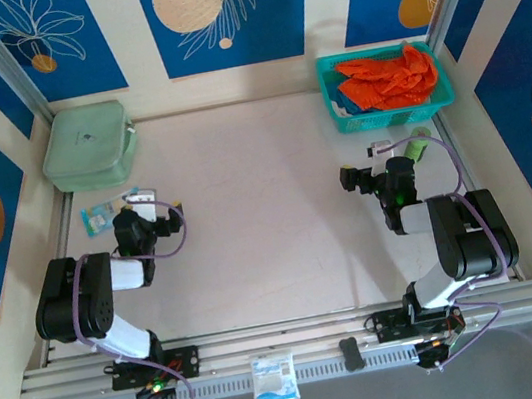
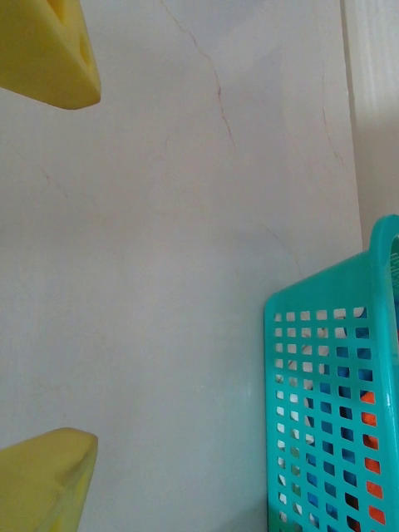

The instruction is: Fold and stack the t-shirts

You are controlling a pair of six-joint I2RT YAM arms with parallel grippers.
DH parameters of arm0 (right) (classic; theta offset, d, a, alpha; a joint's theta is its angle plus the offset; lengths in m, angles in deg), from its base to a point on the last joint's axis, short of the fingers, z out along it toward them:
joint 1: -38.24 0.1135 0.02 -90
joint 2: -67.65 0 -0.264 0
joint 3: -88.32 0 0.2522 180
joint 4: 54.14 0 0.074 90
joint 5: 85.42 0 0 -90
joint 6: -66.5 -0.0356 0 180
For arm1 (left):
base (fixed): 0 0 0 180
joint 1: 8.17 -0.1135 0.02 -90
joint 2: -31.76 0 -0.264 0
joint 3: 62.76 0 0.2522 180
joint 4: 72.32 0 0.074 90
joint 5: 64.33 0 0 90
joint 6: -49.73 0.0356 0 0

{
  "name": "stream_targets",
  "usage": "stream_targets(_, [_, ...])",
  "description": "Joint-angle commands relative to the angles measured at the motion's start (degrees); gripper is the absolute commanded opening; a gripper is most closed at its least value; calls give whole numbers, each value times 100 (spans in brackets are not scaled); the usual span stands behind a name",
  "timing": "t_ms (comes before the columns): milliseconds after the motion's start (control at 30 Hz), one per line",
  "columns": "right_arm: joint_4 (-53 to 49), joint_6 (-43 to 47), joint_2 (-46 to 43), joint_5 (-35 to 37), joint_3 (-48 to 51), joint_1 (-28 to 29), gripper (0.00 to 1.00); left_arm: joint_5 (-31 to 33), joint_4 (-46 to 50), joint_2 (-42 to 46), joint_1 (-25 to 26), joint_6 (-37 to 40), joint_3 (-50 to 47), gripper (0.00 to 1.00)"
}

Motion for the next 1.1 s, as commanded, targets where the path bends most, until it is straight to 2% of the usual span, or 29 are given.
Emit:
stream_targets(0, [134, -33, -47, 72, 57, 25, 99, -9, 13, 54, 4, -48, 30, 100])
stream_targets(100, [-622, 23, -351, 336, -234, 162, 99, 229, 490, 352, 4, -105, 158, 99])
stream_targets(200, [-2461, 209, -779, 913, -1093, 451, 99, 302, 2084, 1203, 20, -119, 697, 99])
stream_targets(333, [-3649, 389, -1065, 1127, -1963, 664, 99, 509, 3439, 2064, 48, -765, 1375, 99])
stream_targets(467, [-5144, -141, -879, 1045, -3400, 407, 99, 523, 4973, 2287, 57, -1514, 2216, 99])
stream_targets(567, [-6264, -625, -304, 1050, -4702, 82, 99, 288, 5890, 2185, 61, -1817, 2695, 99])
stream_targets(667, [-7070, -889, 498, 1027, -5938, -195, 100, 84, 6417, 2153, 108, -1903, 2935, 99])
stream_targets(833, [-7974, -1073, 2021, 831, -7847, -520, 95, 147, 6948, 2374, 215, -2110, 3101, 100])
stream_targets(1067, [-9206, -906, 4268, 929, -10697, -807, 89, -160, 7216, 2434, 352, -2272, 3240, 99])
